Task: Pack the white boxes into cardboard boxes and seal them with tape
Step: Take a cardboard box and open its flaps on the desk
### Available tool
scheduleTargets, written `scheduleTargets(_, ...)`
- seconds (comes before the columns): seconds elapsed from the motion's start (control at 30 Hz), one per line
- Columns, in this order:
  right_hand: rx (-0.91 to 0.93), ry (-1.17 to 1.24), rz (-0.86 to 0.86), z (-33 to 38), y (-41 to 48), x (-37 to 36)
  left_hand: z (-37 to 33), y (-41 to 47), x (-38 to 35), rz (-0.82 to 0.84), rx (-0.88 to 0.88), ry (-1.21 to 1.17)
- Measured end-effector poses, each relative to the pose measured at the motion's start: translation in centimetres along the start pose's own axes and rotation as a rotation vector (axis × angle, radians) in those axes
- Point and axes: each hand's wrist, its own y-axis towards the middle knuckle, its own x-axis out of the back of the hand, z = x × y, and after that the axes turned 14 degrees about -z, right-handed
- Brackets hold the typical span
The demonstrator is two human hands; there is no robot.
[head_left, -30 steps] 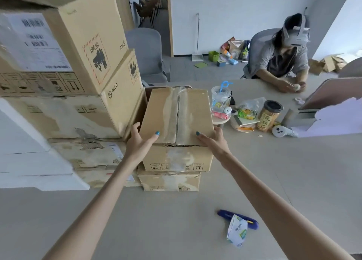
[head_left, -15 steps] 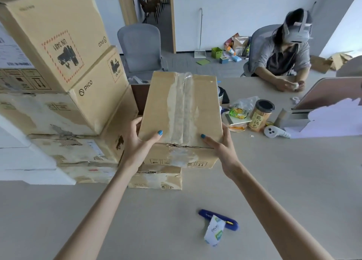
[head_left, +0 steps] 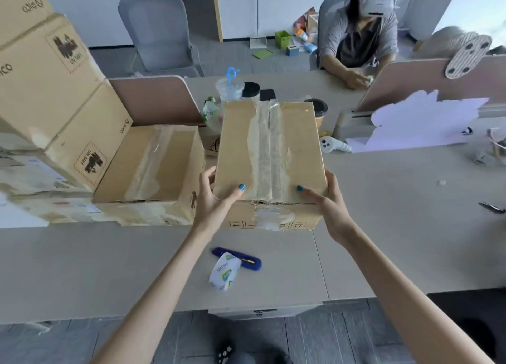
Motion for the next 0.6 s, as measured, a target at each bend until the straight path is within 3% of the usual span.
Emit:
scheduleTargets(0.37, -0.156, -0.075, 0.039, -8.0, 2.9, 5.5, 7.3, -2.6, -5.5, 0.130, 0.140, 0.160)
scheduleTargets(0.6, -0.152, -0.204, 0.052, -9.2, 4.9, 5.7, 8.3, -2.2, -6.2, 0.137, 0.123, 0.221)
